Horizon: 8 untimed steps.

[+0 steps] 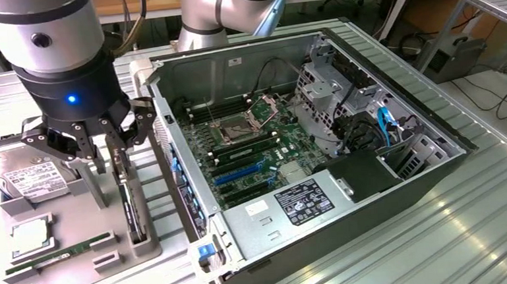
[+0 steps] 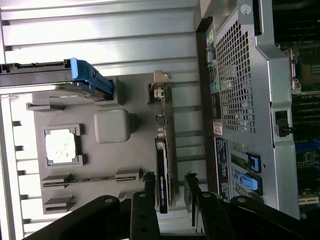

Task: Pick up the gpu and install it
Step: 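Pick up the gpu and move the gpu toward the slot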

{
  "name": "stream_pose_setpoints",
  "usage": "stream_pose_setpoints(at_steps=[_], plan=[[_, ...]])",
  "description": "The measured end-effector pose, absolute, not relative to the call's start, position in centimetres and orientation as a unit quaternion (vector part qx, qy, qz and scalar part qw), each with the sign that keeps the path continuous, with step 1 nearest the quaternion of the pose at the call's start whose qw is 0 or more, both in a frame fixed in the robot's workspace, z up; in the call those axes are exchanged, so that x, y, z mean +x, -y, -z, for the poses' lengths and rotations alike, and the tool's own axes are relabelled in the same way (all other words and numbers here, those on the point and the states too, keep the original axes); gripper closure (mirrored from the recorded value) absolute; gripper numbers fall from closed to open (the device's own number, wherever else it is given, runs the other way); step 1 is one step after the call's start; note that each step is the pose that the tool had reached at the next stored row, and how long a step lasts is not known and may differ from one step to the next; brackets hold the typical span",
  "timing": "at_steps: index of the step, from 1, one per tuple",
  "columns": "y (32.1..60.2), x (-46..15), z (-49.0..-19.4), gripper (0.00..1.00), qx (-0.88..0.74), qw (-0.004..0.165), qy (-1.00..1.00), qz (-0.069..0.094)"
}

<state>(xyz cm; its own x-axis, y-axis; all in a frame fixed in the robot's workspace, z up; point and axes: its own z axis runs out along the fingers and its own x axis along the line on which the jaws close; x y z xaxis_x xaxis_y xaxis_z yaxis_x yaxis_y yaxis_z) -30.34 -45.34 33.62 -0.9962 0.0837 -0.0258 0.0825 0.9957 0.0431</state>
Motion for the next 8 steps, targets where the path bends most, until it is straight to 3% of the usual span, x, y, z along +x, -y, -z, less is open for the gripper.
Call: stream_pose_setpoints(at_steps=[8], plan=[[46.0, -30.4, -32.0, 0.63, 0.043, 0.014, -0.999, -0.021]])
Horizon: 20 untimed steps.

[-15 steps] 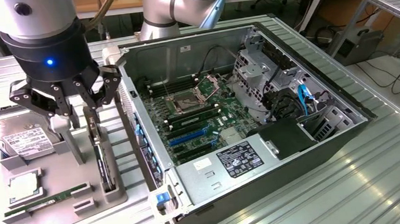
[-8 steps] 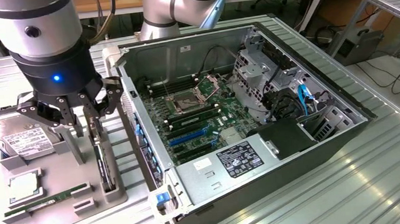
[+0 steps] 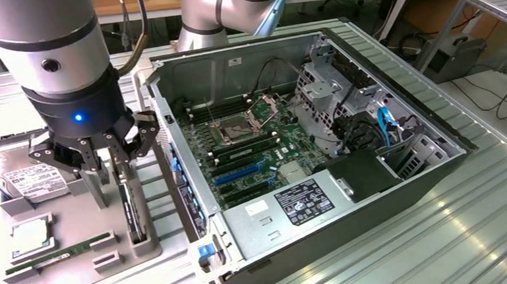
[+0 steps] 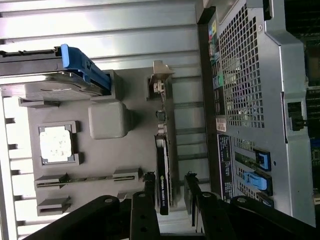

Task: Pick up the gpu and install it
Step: 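Pick up the gpu and move the gpu toward the slot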

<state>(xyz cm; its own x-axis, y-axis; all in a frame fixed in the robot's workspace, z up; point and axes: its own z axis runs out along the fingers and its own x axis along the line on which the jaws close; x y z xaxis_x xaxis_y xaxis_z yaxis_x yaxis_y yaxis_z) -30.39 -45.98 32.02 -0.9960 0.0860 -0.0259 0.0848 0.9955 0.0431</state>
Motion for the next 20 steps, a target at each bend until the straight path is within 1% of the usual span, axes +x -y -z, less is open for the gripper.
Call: stream_pose_setpoints(at_steps=[1, 8, 15, 20], plan=[[46.2, -30.4, -31.4, 0.63, 0.043, 0.014, -0.999, -0.021], [46.2, -30.4, -29.8, 0.63, 0.043, 0.014, -0.999, -0.021], [45.4, -30.4, -28.1, 0.63, 0.043, 0.014, -0.999, -0.021], [45.4, -30.4, -27.0, 0.63, 0.043, 0.014, -0.999, -0.021]])
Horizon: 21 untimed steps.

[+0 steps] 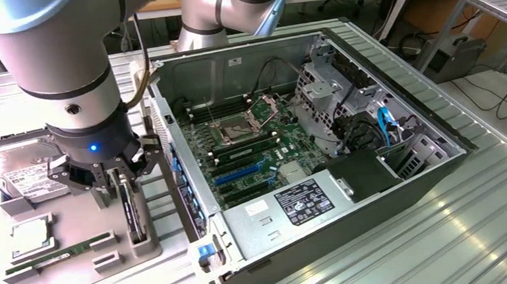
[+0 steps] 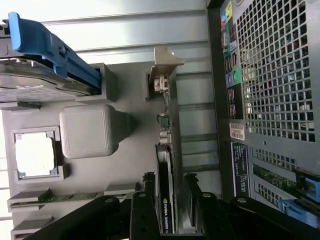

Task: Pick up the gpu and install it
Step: 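Pick up the gpu and move the gpu toward the slot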

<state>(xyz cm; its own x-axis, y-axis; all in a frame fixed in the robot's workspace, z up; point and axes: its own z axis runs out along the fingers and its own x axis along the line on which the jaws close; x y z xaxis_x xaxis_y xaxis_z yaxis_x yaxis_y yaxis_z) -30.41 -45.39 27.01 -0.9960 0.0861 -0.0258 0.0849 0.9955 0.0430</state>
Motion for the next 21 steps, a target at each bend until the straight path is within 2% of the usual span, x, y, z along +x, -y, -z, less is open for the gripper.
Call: stream_pose_setpoints(at_steps=[8, 21], plan=[[45.4, -30.5, -25.3, 0.63, 0.043, 0.013, -0.999, -0.021], [45.3, -30.5, -24.7, 0.63, 0.043, 0.007, -0.999, -0.023]])
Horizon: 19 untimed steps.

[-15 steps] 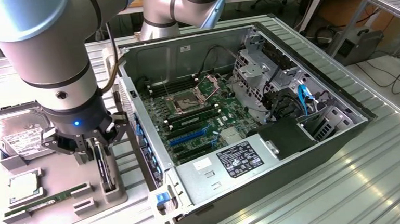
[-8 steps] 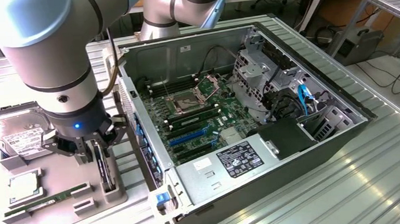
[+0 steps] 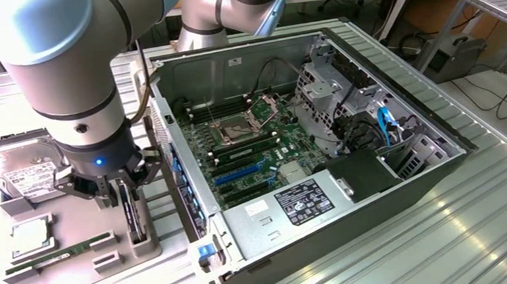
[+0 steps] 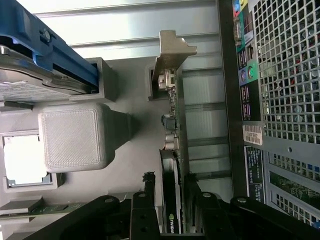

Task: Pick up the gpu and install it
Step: 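Pick up the gpu and move the gpu toward the slot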

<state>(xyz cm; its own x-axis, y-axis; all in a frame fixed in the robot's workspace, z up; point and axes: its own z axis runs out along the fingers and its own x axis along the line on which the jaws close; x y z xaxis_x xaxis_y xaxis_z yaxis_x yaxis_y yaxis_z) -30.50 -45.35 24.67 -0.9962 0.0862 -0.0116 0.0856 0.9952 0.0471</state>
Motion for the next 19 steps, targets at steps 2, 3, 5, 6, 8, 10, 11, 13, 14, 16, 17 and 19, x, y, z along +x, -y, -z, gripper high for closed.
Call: stream_pose_setpoints(at_steps=[2, 3, 5, 6, 8, 10, 11, 13, 14, 16, 17, 19], plan=[[45.34, -30.5, -24.62, 0.63, 0.043, 0.007, -0.999, -0.023], [45.34, -30.5, -24.6, 0.63, 0.043, 0.007, -0.999, -0.023], [45.33, -30.49, -24.57, 0.63, 0.043, 0.007, -0.999, -0.023], [45.33, -30.49, -24.56, 0.63, 0.043, 0.007, -0.999, -0.023], [45.33, -30.49, -24.56, 0.71, 0.043, 0.007, -0.999, -0.023], [45.33, -30.49, -24.56, 0.71, 0.043, 0.007, -0.999, -0.023], [45.33, -30.49, -24.55, 0.73, 0.043, 0.007, -0.999, -0.023], [45.33, -30.49, -24.55, 0.73, 0.041, 0.007, -0.999, -0.023], [45.33, -30.49, -24.55, 0.73, 0.037, 0.007, -0.999, -0.023], [45.32, -30.5, -24.54, 0.73, 0.02, 0.006, -1.0, -0.023], [45.33, -30.49, -24.54, 0.73, 0.014, 0.006, -1.0, -0.023], [45.33, -30.49, -24.54, 0.74, 0.006, 0.006, -1.0, -0.023]])
